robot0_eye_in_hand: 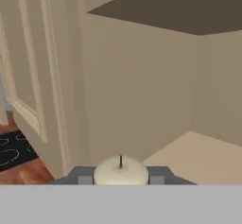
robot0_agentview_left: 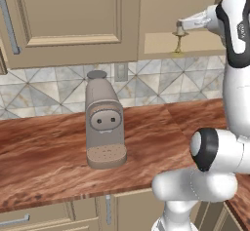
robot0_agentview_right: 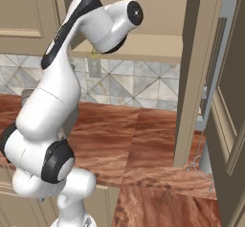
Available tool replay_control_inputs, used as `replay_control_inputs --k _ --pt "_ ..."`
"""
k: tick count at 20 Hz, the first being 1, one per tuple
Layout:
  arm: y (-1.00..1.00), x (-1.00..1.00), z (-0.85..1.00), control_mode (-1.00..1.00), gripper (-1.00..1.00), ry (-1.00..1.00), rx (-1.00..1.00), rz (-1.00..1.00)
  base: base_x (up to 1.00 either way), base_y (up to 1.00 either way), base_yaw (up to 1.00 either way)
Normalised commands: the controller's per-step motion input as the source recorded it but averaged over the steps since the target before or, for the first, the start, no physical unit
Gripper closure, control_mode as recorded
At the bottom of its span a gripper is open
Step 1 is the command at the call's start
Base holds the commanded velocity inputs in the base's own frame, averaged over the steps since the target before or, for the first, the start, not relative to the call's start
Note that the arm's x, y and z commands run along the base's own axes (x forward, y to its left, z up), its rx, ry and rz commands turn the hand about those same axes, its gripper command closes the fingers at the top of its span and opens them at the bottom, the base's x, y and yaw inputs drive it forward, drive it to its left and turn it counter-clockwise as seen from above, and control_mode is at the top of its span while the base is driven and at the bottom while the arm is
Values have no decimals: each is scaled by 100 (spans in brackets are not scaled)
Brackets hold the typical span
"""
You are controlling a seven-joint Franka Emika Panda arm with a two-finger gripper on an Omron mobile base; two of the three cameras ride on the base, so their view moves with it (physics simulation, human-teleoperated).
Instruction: Get the candle and the beer from the cabinet and move them to the dining counter.
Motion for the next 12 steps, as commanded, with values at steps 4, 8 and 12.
replay_control_inputs --k 4,8,12 --pt "31 -98 -2 -100 100 0 -2 -10 0 0 0" --pt "56 -74 -4 -100 100 1 -3 -17 0 0 0" --pt "50 -67 0 -100 100 0 -2 -17 0 0 0"
